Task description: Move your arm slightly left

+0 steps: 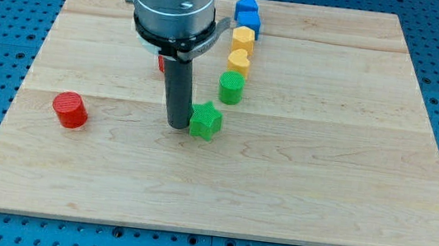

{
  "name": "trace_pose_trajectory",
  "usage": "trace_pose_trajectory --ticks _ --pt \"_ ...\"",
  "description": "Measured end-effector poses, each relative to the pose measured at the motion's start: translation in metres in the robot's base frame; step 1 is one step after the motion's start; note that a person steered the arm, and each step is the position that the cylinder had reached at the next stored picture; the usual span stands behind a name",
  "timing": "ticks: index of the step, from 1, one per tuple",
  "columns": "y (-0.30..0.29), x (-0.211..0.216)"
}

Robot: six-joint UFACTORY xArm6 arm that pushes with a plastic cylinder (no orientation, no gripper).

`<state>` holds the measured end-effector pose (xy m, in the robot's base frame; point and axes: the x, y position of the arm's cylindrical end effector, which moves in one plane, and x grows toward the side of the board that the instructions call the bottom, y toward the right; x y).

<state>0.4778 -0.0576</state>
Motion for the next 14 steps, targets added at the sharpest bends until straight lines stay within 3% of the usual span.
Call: trace_pose_trajectory --ticks 2,14 --pt "0.032 -0.003" --pt "-0.027 -0.018"
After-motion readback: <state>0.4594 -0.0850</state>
